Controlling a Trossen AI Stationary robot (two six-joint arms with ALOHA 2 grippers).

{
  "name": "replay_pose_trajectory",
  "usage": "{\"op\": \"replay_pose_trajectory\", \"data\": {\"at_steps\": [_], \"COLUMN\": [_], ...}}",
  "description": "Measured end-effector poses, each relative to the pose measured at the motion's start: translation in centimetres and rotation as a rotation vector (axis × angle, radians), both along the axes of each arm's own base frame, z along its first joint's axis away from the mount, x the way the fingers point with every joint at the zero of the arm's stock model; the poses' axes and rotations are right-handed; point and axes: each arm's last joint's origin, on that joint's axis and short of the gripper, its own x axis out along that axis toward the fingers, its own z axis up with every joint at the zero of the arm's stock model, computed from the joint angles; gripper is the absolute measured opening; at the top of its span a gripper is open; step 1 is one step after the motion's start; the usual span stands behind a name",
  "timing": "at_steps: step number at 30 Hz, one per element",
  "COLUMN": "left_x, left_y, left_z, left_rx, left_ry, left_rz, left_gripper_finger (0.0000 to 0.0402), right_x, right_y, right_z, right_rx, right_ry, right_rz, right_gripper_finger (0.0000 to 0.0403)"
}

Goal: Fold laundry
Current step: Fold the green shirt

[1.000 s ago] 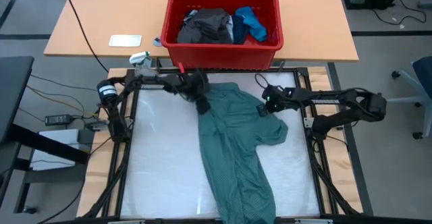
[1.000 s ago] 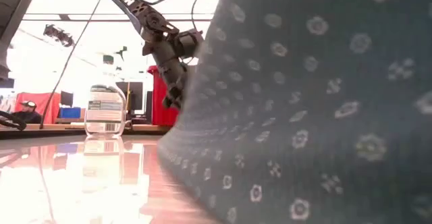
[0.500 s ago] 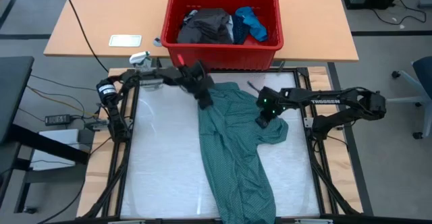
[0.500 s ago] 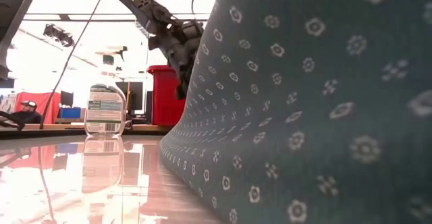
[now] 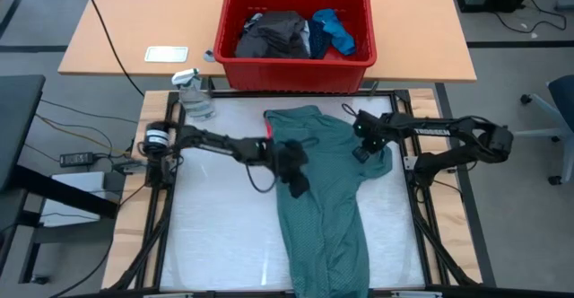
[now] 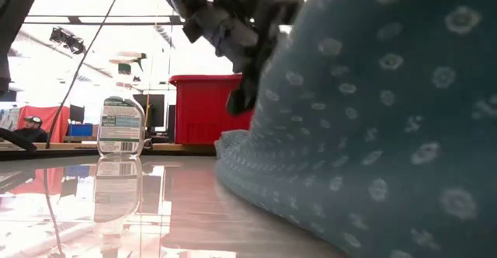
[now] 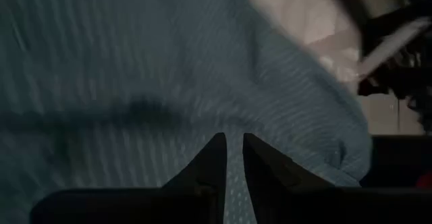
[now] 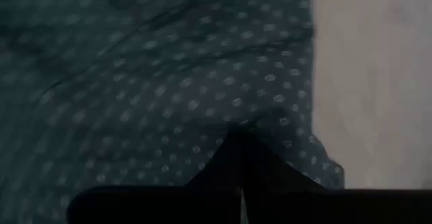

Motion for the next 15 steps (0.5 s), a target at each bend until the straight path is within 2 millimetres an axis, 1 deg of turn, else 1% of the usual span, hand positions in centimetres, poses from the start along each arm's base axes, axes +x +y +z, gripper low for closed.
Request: {"op": "replay_pose_trajectory", "data": {"at_steps": [2, 4, 6, 8, 11, 13, 15], "left_x": [0.3, 0.7, 0.7, 0.6, 0.4, 0.1, -0.2], "left_y": [-1.3, -3.0, -4.6, -5.8, -6.3, -6.1, -5.6], "left_z": [-1.5, -2.8, -3.9, -4.5, -5.2, -6.0, -6.1], "left_rx": [-0.076, -0.152, -0.204, -0.235, -0.239, -0.237, -0.223], "left_ry": [0.068, 0.107, 0.162, 0.207, 0.255, 0.316, 0.360], "left_rz": [0.027, 0.038, 0.045, 0.063, 0.092, 0.113, 0.113], "left_gripper_finger": [0.0047, 0.0039, 0.0031, 0.0022, 0.0010, 0.0005, 0.0003], "right_x": [0.1, 0.5, 0.9, 1.3, 1.9, 2.2, 2.5], "right_y": [0.1, 0.7, 1.4, 2.0, 2.9, 3.5, 3.9], "right_z": [0.6, 1.4, 2.0, 2.5, 2.9, 3.0, 3.0], "right_rx": [0.024, 0.070, 0.126, 0.193, 0.260, 0.270, 0.260], "right_ry": [-0.042, -0.151, -0.251, -0.337, -0.413, -0.422, -0.423], "right_rz": [0.059, 0.146, 0.208, 0.240, 0.274, 0.291, 0.300], "right_gripper_finger": [0.0005, 0.0006, 0.0006, 0.0006, 0.0006, 0.0007, 0.0007]}}
